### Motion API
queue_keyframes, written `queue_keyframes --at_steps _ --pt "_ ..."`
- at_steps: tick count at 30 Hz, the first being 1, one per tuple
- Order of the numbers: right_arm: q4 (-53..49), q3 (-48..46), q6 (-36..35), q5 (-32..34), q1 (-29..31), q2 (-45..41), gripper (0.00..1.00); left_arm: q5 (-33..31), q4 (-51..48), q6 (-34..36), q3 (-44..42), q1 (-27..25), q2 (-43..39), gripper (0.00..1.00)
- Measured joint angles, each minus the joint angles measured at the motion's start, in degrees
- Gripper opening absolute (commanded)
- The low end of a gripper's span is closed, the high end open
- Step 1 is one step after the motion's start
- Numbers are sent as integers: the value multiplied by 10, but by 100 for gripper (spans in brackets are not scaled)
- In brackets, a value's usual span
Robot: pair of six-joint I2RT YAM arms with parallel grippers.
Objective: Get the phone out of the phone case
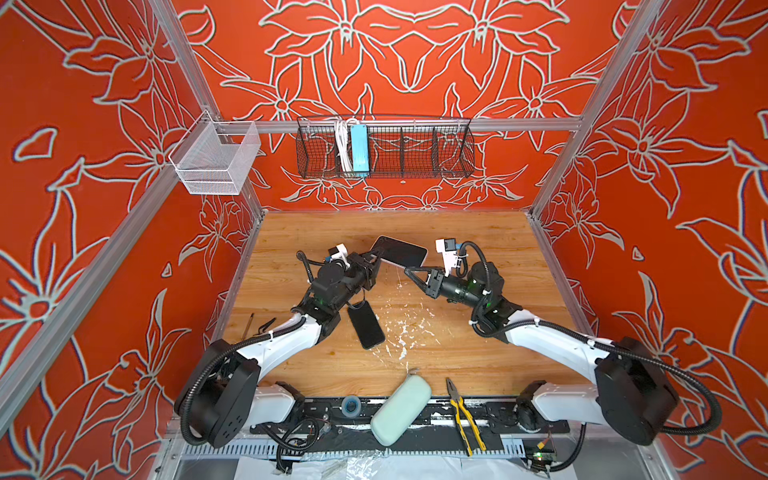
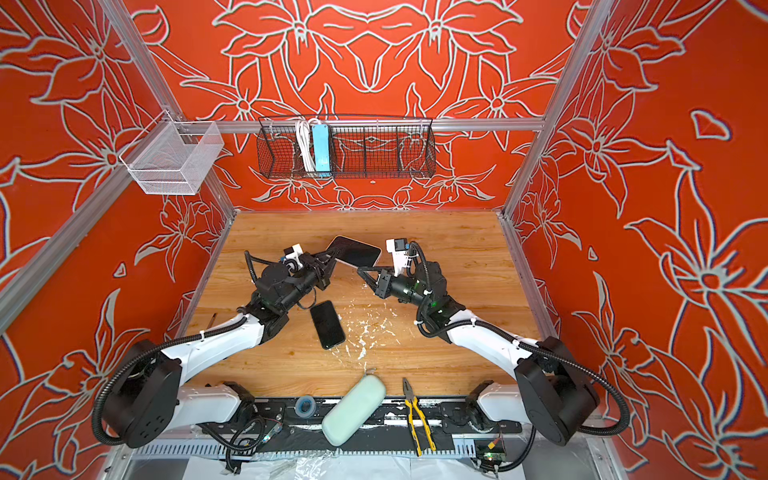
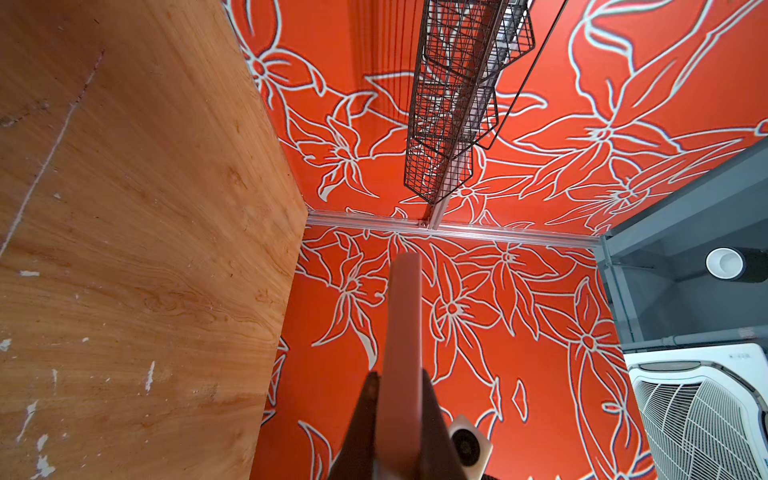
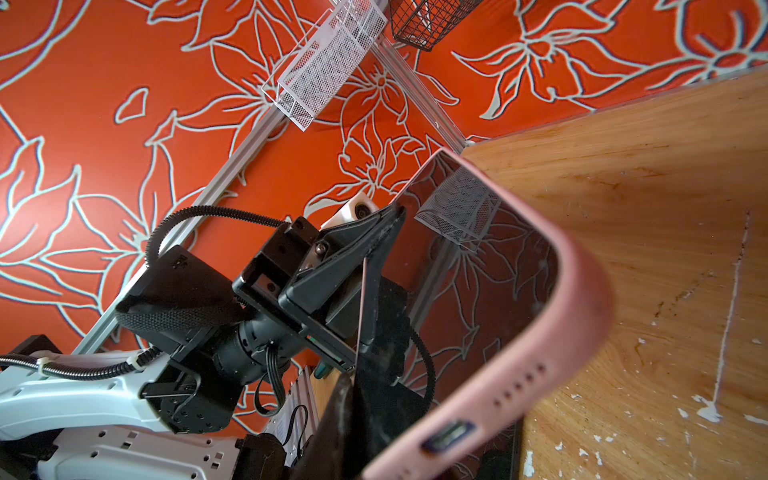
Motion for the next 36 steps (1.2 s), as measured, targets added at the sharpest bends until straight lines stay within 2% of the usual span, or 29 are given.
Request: queue_keyframes --at_steps 11,36 --pt "-20 -6 -47 7 0 0 24 -4 -15 3 0 -2 -2 0" --pt "-63 -16 -150 34 5 -7 17 -5 -27 -7 0 -3 -2 0"
